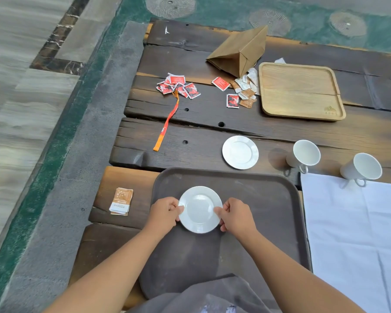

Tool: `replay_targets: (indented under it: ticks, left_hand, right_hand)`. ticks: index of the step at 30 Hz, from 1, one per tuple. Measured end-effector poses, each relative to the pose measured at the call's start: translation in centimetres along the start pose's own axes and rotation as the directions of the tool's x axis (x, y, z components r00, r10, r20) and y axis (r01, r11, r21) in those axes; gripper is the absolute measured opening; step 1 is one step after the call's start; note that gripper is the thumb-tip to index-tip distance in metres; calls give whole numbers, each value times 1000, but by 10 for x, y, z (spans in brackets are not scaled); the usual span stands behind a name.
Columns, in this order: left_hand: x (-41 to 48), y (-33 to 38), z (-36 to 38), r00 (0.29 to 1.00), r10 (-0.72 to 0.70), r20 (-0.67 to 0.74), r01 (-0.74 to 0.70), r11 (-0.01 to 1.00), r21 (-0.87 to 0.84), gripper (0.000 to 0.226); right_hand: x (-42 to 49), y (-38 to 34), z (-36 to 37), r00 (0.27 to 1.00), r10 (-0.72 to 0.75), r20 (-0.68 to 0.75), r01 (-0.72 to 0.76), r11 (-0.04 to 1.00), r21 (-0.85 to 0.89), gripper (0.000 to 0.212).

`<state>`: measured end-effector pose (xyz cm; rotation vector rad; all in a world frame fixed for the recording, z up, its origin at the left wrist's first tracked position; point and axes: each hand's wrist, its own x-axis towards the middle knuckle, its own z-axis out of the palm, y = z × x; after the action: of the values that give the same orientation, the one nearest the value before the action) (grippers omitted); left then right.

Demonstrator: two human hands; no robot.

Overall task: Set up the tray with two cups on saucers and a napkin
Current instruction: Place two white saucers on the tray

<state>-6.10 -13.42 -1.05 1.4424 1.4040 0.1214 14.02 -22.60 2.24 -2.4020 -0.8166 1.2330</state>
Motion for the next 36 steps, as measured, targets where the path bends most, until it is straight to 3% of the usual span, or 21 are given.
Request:
replay_targets:
  ticks: [12,36]
  left_hand:
    - [17,1,-2,997,-73,-16,73,997,12,15]
    - [49,18,-6,991,-73,-113,87,989,122,17]
  right_hand:
    - [20,-9,2,1000,12,8,-12,1000,-18,21]
    - [51,-17,8,1000,4,-1,-4,999,-40,22]
